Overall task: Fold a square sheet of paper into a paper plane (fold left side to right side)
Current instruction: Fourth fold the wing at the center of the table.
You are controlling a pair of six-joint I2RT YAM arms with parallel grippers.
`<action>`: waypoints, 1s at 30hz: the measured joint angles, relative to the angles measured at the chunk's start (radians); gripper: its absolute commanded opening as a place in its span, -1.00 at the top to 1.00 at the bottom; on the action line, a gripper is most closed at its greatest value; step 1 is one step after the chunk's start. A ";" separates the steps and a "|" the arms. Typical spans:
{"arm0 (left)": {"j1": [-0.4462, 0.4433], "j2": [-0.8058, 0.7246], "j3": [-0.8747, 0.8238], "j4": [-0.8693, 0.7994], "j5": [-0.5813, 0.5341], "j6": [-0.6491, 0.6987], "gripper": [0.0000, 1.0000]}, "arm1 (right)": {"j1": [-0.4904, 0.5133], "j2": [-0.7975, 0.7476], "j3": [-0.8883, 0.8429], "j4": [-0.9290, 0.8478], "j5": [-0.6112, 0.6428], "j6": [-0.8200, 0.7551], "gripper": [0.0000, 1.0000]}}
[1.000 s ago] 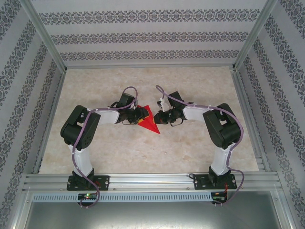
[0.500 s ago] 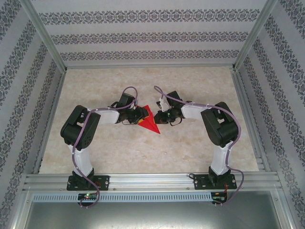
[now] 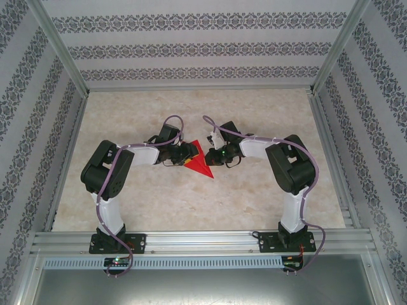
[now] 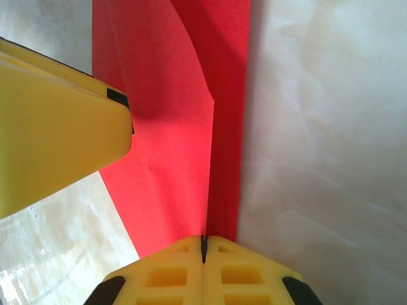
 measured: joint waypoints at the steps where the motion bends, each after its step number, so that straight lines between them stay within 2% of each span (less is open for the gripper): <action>1: 0.000 0.000 0.000 0.000 0.000 0.000 0.13 | 0.000 0.000 0.001 0.000 0.001 0.000 0.92; 30: 0.000 0.000 0.000 0.000 0.000 0.000 0.12 | 0.007 0.020 0.037 -0.039 0.027 -0.023 0.92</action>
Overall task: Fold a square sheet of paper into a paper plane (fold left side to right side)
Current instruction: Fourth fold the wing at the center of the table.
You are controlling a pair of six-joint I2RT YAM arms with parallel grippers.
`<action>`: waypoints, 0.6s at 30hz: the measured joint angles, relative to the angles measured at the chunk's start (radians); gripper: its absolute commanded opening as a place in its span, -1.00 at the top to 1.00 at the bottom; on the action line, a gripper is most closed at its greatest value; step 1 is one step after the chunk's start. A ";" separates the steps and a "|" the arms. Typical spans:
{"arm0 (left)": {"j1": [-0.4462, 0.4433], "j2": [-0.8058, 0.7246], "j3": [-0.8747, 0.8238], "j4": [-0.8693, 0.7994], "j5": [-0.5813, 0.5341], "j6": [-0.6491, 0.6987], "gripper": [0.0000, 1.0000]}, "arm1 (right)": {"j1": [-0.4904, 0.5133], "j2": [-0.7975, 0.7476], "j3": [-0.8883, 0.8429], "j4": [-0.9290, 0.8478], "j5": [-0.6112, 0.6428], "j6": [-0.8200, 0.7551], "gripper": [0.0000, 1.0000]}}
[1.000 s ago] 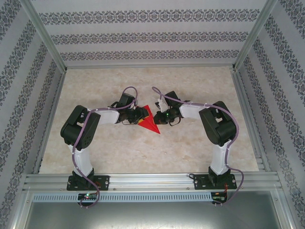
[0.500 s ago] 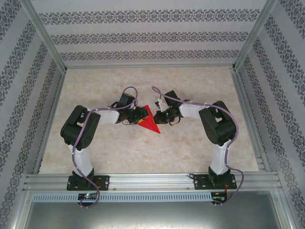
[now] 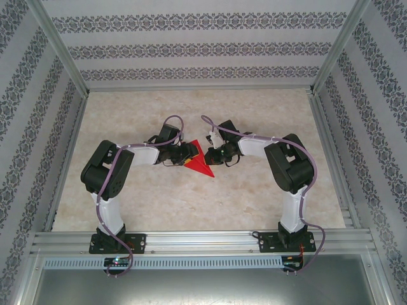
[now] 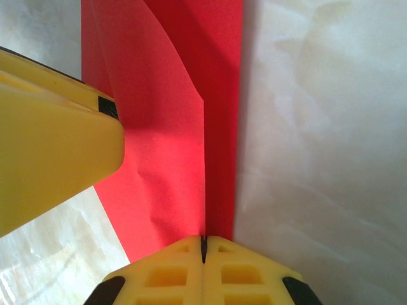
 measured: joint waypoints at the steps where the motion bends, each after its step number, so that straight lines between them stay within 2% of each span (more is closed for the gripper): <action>1: 0.000 0.000 0.000 0.000 0.000 0.000 0.12 | 0.000 0.000 0.002 -0.002 0.000 0.000 0.92; 11: 0.000 -0.002 0.000 -0.003 -0.001 0.000 0.12 | 0.006 0.012 0.029 -0.040 0.015 -0.017 0.92; 18: -0.001 -0.043 0.000 -0.068 -0.014 0.008 0.12 | 0.012 0.019 0.044 -0.058 0.024 -0.030 0.92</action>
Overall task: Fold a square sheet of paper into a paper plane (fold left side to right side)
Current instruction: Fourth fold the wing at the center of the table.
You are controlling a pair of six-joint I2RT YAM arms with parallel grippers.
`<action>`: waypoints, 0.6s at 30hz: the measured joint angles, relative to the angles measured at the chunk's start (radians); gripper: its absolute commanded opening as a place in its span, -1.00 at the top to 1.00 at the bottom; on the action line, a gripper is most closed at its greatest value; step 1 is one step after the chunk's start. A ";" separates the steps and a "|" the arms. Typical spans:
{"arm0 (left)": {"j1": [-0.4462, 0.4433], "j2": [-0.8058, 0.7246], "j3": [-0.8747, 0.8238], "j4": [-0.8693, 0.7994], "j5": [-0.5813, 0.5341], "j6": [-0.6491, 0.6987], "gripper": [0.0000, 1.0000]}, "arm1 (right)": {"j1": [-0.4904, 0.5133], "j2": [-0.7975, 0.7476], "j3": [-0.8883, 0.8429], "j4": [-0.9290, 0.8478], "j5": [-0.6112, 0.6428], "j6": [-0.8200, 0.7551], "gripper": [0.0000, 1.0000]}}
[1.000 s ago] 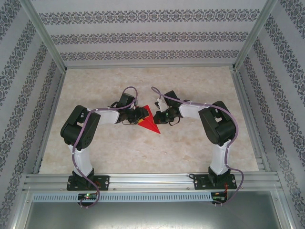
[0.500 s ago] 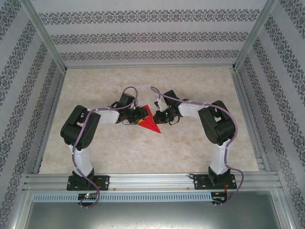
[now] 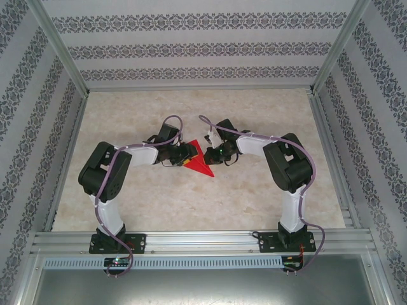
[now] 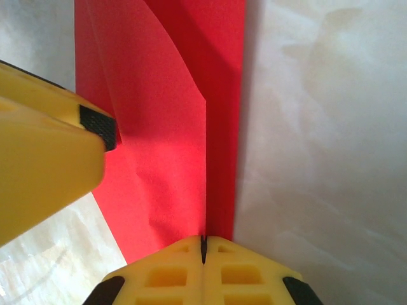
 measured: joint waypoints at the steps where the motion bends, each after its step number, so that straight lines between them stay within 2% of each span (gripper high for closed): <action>1: 0.000 -0.013 0.000 -0.011 -0.006 0.004 0.12 | 0.001 0.000 0.000 0.000 0.001 0.000 0.92; 4: 0.000 -0.061 0.002 -0.042 -0.022 0.019 0.15 | 0.001 0.003 0.005 -0.006 0.001 0.000 0.92; 10: 0.000 -0.059 0.051 -0.050 -0.003 0.036 0.47 | 0.001 0.005 0.011 -0.014 0.001 0.000 0.92; 18: -0.004 0.081 0.109 -0.015 0.046 0.038 0.50 | 0.001 0.005 0.011 -0.017 0.002 -0.001 0.92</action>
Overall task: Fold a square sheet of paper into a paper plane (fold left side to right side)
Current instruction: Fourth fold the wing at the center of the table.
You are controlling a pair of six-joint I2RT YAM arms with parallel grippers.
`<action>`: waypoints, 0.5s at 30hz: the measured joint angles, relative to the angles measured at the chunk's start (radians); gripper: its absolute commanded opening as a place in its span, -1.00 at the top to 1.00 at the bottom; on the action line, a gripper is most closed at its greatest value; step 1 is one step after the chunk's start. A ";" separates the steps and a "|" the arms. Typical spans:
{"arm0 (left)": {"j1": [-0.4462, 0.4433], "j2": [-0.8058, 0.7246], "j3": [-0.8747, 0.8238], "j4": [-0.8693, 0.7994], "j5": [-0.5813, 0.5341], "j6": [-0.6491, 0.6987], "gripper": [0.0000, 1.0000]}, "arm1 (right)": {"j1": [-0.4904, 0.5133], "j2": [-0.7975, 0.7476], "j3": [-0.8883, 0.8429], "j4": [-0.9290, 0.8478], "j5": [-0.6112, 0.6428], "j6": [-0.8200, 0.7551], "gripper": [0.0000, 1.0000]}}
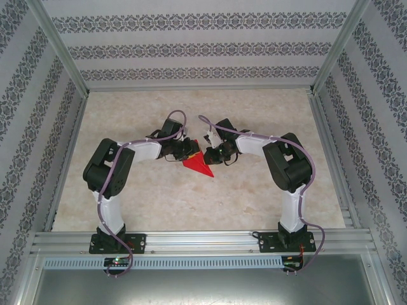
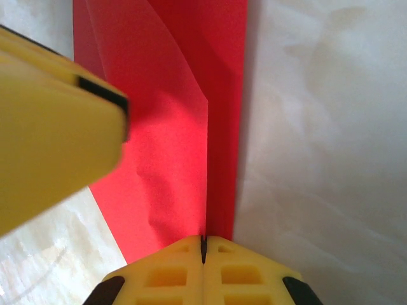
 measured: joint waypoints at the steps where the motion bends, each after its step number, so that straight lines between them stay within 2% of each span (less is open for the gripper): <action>1: -0.002 0.013 0.005 0.001 0.003 0.000 0.50 | 0.000 0.000 0.000 0.000 0.000 -0.001 0.92; 11: -0.003 0.060 0.029 0.001 0.006 0.011 0.50 | 0.006 0.000 0.006 -0.009 0.012 -0.018 0.90; 15: -0.003 0.060 0.018 0.007 0.001 0.011 0.50 | 0.006 0.000 0.006 -0.010 0.015 -0.018 0.82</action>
